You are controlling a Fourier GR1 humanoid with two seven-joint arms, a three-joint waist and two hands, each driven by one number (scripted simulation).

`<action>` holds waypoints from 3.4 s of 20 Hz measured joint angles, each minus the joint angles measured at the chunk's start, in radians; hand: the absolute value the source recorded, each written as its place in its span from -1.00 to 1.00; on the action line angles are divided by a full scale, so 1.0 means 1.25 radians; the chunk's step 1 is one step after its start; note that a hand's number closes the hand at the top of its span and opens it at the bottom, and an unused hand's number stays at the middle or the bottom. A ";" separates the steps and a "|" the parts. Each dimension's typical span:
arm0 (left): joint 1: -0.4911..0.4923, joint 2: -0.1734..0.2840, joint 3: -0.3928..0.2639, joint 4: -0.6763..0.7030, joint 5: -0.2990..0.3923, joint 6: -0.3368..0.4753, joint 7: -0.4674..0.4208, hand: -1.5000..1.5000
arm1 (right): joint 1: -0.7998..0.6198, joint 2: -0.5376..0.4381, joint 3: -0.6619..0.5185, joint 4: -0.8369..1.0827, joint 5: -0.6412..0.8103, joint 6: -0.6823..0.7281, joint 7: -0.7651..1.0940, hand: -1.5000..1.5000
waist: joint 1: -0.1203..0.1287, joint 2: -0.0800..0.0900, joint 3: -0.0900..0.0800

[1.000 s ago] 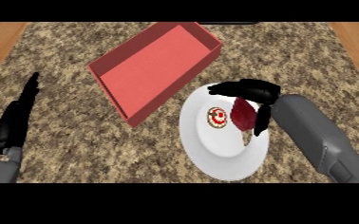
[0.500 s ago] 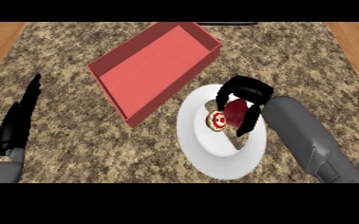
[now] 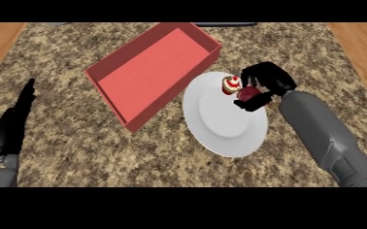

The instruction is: Pick the pear from the plate and place it in the cardboard box

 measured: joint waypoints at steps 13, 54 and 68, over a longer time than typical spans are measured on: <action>0.029 -0.007 0.018 -0.006 -0.002 0.002 -0.015 0.00 | -0.026 -0.057 0.012 -0.354 0.103 -0.126 0.415 1.00 | -0.013 -0.002 0.003; -0.106 -0.067 -0.018 0.011 -0.068 -0.053 0.003 0.00 | -0.489 0.263 -0.224 0.177 -0.059 -0.230 0.548 -1.00 | 0.115 0.047 0.003; -0.112 -0.064 -0.006 0.013 -0.069 -0.057 0.007 0.00 | -0.483 0.263 -0.314 0.180 -0.167 -0.375 0.362 -1.00 | 0.110 0.046 0.005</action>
